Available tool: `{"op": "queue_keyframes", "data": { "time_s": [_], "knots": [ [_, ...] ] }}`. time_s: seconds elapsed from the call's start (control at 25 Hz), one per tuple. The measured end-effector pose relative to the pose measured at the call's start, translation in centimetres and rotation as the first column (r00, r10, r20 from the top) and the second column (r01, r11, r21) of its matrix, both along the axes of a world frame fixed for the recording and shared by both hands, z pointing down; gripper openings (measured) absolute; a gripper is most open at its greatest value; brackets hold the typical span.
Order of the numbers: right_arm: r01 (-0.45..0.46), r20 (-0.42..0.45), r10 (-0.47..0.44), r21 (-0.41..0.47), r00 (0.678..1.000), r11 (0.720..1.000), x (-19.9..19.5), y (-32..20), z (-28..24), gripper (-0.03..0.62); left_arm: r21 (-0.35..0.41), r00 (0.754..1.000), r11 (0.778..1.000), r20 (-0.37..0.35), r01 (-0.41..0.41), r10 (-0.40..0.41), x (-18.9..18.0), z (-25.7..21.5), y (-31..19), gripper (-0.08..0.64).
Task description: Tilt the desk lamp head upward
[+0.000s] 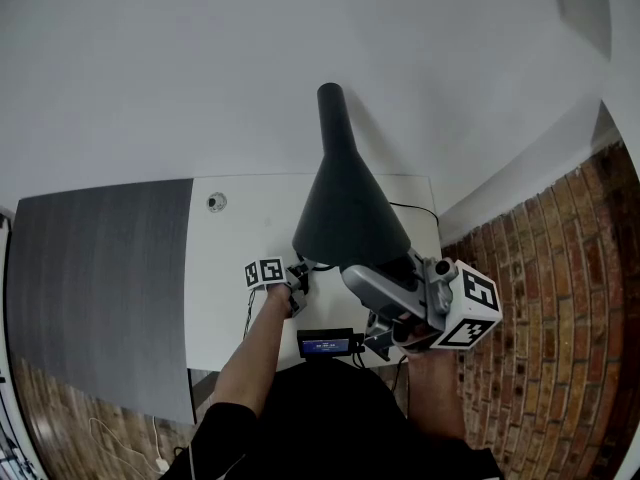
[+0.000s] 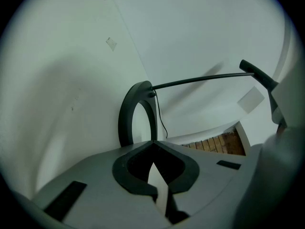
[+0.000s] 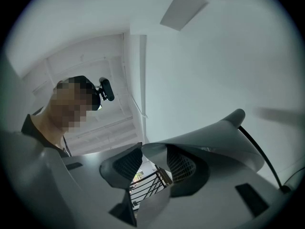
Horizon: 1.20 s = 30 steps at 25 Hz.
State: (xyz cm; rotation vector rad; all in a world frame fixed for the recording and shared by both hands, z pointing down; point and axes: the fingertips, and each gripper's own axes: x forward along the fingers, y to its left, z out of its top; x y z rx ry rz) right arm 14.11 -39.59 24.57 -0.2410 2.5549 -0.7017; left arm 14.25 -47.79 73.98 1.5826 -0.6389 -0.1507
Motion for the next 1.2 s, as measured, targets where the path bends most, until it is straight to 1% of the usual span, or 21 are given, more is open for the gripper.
{"op": "queue_keyframes", "data": {
  "time_s": [0.32,0.44,0.56,0.68,0.76,0.84,1.0,1.12,1.2],
  "knots": [
    [-0.008,0.024,0.008,-0.002,1.000,1.000,0.33,0.46,-0.02,0.166,0.001,1.000,1.000,0.007,-0.006,0.006,-0.06,-0.05,0.04,0.009],
    [-0.026,-0.002,0.026,0.011,1.000,1.000,0.03,0.38,-0.04,0.166,0.000,1.000,1.000,0.008,-0.009,0.009,-0.05,-0.05,0.02,0.009],
    [-0.023,-0.018,0.023,0.011,1.000,1.000,-0.39,0.44,-0.08,0.166,0.003,0.998,0.999,0.048,-0.034,0.034,0.04,-0.02,0.19,0.009],
    [-0.026,0.008,0.026,-0.005,1.000,1.000,-0.19,0.49,-0.10,0.166,-0.005,0.996,0.999,0.076,-0.043,0.043,0.08,0.00,0.26,0.009],
    [-0.030,0.021,0.030,-0.013,0.999,0.999,0.06,0.47,-0.06,0.166,-0.010,0.997,0.999,0.073,-0.037,0.037,0.06,-0.04,0.24,0.011],
    [-0.030,0.017,0.030,-0.012,0.999,0.999,-0.03,0.39,-0.03,0.166,0.000,0.997,0.999,0.066,-0.037,0.037,0.14,-0.32,0.08,0.011],
    [-0.023,0.029,0.024,-0.016,0.999,1.000,-0.01,0.36,0.09,0.166,0.002,0.994,0.997,0.079,-0.072,0.072,0.84,-0.12,0.28,0.011],
    [-0.016,0.055,0.017,-0.034,0.998,0.999,0.05,0.76,0.40,0.166,-0.006,0.995,0.998,0.075,-0.067,0.067,0.82,-0.02,0.52,0.011],
    [-0.019,0.052,0.021,-0.033,0.998,0.999,-0.10,0.88,0.34,0.166,-0.003,0.995,0.998,0.076,-0.067,0.067,0.77,-0.02,0.48,0.009]
  ]
}}
